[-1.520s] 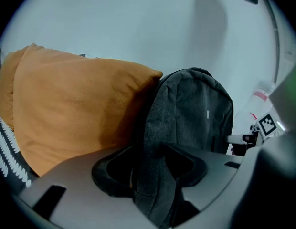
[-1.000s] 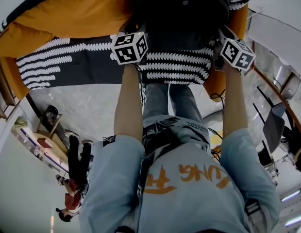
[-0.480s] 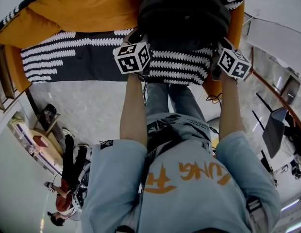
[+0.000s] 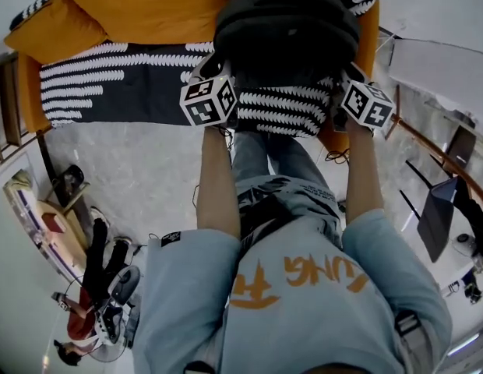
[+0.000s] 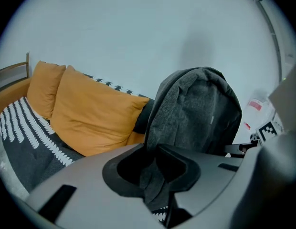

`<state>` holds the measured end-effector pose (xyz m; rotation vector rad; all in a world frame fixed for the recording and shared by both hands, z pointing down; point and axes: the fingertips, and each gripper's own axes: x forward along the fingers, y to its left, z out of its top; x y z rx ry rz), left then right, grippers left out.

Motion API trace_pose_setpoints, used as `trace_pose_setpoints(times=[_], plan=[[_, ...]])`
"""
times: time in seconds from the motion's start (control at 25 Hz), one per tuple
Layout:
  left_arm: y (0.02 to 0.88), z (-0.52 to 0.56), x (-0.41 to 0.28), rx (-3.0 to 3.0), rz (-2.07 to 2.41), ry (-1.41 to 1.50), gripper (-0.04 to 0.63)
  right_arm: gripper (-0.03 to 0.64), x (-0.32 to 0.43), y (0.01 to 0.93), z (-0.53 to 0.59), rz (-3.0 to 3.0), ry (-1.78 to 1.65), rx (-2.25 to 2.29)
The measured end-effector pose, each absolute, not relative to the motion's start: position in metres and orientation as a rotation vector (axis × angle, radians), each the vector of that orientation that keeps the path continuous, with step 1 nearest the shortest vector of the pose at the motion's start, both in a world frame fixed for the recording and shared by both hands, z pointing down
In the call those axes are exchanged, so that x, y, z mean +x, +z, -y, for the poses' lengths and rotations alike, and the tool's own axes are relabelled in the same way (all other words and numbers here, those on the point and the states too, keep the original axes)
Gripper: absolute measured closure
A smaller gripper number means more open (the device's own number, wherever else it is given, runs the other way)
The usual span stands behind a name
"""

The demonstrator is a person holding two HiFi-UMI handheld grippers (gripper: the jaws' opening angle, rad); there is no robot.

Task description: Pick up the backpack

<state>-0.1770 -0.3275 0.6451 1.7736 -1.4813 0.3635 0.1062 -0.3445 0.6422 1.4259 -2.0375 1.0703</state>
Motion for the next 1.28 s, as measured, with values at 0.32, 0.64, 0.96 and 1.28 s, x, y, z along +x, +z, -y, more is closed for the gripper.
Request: trace_pose_setpoints(times=[0.32, 0.64, 0.96, 1.28], plan=[[0.588, 0.281, -0.173, 1.751, 1.595, 0.299, 0.508, 0.571, 0.109, 0.585, 0.322, 2.139, 0.966, 1.451], [0.500, 0.253, -0.168, 1.795, 1.751, 0.190, 0.508, 0.572, 0.111, 0.500, 0.315, 2.311, 0.850, 1.480], [0.413, 0.225, -0.148, 1.858, 1.897, 0.124, 0.509, 0.575, 0.127, 0.422, 0.302, 2.477, 0.738, 1.418], [0.344, 0.217, -0.172, 1.919, 2.021, 0.063, 0.512, 0.575, 0.099, 0.352, 0.307, 2.603, 0.603, 1.344]])
